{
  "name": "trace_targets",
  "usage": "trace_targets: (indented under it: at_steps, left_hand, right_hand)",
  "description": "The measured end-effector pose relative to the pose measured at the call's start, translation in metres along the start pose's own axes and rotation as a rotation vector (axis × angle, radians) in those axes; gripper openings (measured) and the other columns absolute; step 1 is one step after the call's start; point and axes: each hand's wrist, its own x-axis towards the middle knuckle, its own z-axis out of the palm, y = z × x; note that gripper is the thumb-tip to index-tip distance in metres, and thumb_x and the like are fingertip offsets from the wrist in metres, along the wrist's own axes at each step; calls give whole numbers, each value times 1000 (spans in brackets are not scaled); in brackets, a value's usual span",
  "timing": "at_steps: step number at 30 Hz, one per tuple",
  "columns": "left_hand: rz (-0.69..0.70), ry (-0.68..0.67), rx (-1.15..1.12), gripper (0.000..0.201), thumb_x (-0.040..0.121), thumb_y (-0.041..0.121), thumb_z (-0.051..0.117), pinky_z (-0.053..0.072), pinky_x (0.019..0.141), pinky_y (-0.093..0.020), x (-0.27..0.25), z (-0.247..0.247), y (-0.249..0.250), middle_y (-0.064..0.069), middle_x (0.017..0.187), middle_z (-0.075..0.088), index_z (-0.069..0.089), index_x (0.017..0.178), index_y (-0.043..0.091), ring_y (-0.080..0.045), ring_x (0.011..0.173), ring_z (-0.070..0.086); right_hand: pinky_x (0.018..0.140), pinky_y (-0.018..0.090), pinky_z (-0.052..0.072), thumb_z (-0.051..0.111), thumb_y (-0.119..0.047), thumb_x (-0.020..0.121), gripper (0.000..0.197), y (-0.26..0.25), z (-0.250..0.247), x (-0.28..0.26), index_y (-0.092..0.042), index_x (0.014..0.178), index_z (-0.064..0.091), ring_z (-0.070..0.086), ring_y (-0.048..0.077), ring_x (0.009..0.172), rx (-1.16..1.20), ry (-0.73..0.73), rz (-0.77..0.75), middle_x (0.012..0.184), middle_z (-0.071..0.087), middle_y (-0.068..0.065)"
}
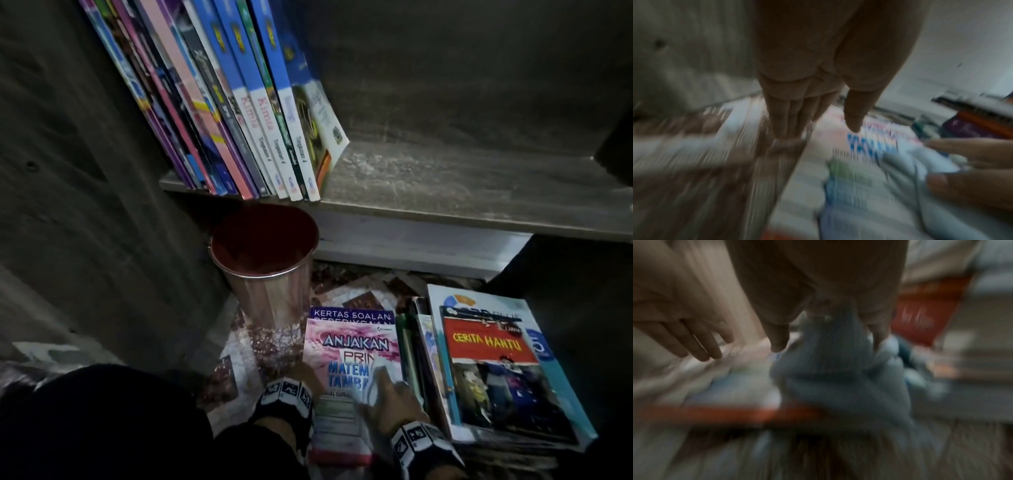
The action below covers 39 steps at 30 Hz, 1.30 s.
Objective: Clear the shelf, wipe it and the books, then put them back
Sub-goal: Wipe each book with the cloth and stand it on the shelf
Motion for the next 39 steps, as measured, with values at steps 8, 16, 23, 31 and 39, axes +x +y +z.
trace_targets:
  at_steps: [8,16,23,31,39]
  left_hand:
    - [-136,-18,-185,44,103,8,31,32,108,-46,3,43,1,-20,151,27,29,145,-2,-38,135,35]
    - [-181,85,-556,41,97,37,48,42,96,-26,13,35,3,-11,135,55,54,128,11,-26,121,54]
    - [30,209,-740,32,95,16,46,46,89,-26,-17,-4,26,-9,121,63,53,126,16,-24,105,61]
    - [396,297,-663,50,90,30,53,40,106,-30,-97,-86,38,8,134,57,45,140,33,-16,123,53]
    - [616,351,-815,38,93,21,57,48,99,-34,-175,-109,7,21,112,68,57,124,42,0,105,63]
  right_hand:
    - [117,52,4,39,-57,94,79,3,24,7,-39,149,-14,-12,35,146,-160,-143,-69,159,-17,11]
    - [118,42,5,33,-41,102,65,8,24,6,-36,151,-9,-6,33,147,-52,-176,-170,160,-9,8]
    - [88,-2,33,35,-21,104,44,-18,6,-24,-15,147,28,36,5,126,673,-58,-233,136,34,-13]
    - [111,29,24,35,-12,103,49,-22,-46,-41,-9,150,21,24,28,143,854,333,-82,156,20,16]
    - [100,49,43,35,-29,102,44,-61,-127,-87,-37,145,30,42,31,130,1141,689,-271,151,31,5]
